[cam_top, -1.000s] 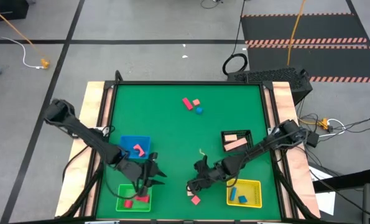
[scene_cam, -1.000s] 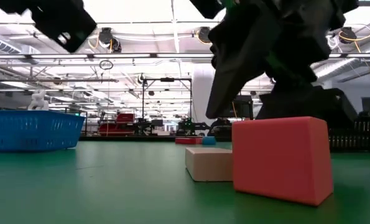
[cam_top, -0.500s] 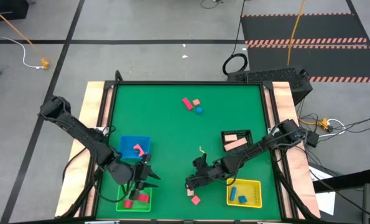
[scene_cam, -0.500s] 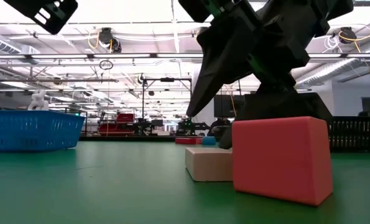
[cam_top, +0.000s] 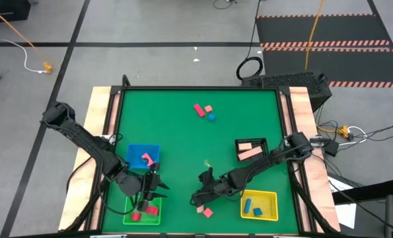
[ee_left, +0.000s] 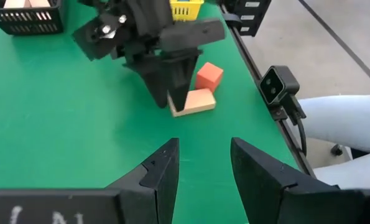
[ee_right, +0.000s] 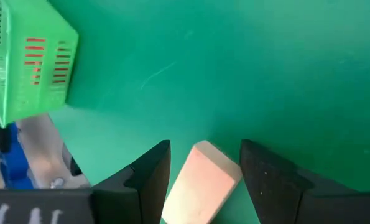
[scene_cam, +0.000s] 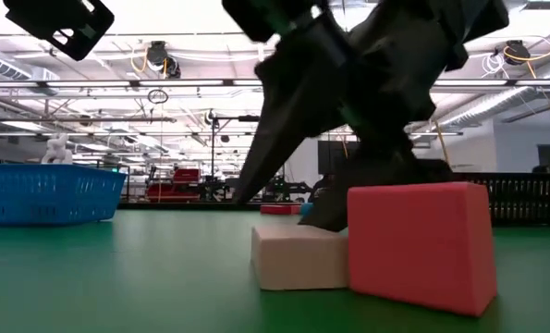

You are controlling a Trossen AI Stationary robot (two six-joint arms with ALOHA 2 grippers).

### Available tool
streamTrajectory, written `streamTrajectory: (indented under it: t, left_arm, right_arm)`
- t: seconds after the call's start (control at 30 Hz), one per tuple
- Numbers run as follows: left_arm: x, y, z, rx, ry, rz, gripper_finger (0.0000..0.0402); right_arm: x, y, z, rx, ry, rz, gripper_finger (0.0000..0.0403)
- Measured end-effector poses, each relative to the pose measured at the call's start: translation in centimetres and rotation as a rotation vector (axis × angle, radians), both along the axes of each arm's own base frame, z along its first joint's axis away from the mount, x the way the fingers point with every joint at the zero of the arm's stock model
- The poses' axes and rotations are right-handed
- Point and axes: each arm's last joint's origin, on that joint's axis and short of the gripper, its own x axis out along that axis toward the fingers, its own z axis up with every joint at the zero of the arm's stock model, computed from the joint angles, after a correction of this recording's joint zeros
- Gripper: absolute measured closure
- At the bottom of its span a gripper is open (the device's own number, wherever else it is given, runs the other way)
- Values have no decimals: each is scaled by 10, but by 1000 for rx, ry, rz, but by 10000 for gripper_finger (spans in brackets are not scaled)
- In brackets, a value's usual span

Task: Sort & place blocks by color
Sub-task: Put the white block into the black bin

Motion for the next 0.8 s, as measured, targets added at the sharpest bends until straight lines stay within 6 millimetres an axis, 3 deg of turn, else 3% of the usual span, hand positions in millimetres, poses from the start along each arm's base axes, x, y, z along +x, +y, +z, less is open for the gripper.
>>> streamTrajectory:
  t: [0.17,0.53,0.8]
  left_arm:
    - [-1,0,-1,3,8,0,256]
    - [-5,-5,-1,3,14,-21,256]
    - [-9,-9,-1,-19,12,16,256]
  right_arm:
    - [5,3,-2,-87,-36,107,220]
    - [4,9,-3,-412,-194,568,254]
    - [4,9,-3,-553,-247,742,255]
